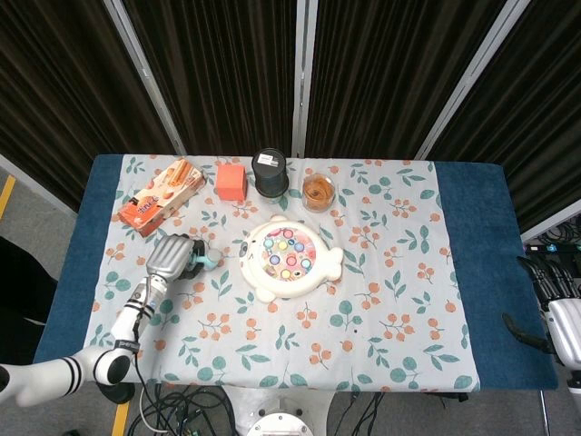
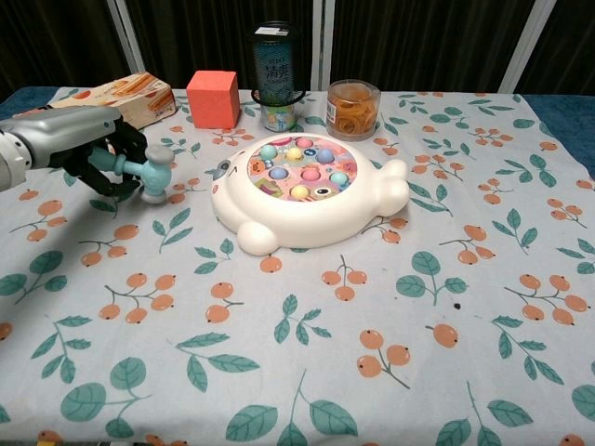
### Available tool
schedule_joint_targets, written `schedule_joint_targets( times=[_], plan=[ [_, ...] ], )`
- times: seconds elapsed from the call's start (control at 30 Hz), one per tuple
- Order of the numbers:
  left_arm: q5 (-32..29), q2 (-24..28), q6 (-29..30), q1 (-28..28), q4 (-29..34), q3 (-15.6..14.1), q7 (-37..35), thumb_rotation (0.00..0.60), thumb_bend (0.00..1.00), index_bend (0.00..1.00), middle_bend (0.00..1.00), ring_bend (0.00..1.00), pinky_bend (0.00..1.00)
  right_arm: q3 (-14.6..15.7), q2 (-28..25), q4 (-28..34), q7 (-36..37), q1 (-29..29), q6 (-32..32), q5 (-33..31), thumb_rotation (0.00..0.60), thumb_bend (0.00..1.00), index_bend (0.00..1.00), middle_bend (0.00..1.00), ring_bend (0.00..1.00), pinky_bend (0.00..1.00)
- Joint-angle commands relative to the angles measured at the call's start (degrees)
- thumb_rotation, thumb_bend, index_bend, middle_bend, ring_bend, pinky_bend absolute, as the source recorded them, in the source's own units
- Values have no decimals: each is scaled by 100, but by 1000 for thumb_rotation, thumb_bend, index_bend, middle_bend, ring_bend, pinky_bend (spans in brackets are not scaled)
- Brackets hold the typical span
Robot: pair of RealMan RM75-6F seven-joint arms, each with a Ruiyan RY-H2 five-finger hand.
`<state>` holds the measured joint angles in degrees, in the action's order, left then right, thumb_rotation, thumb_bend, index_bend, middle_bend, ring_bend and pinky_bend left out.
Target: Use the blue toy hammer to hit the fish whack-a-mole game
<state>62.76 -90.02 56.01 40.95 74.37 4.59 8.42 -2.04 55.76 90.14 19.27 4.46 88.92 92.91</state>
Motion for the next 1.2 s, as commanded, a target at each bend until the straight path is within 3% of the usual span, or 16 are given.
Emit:
schedule_joint_targets(
  times=[0.03,0.27,0.47,1.2],
  plan=[
    [0,21,-72,-36,7,1,15,600,337,479,486,335,398,-2,3,5,-4,12,-10,8,600,207,0,125,0,0],
    [-90,114,-324,-88,67,10,76,600,268,341,392,253,364,-6,-4,42,-39,24,-14,16,600,207,0,125,0,0],
    [-196,170,-432,-115,123,96,100,600,256,285,320,206,353,5,-8,70,-66,-5,34,28,600,207,0,125,0,0],
    [-260,367,-686,-121,279,241,156,600,249,271,316,194,344,10,0,83,-86,-40,90,32,600,208,0,126,0,0]
  ],
)
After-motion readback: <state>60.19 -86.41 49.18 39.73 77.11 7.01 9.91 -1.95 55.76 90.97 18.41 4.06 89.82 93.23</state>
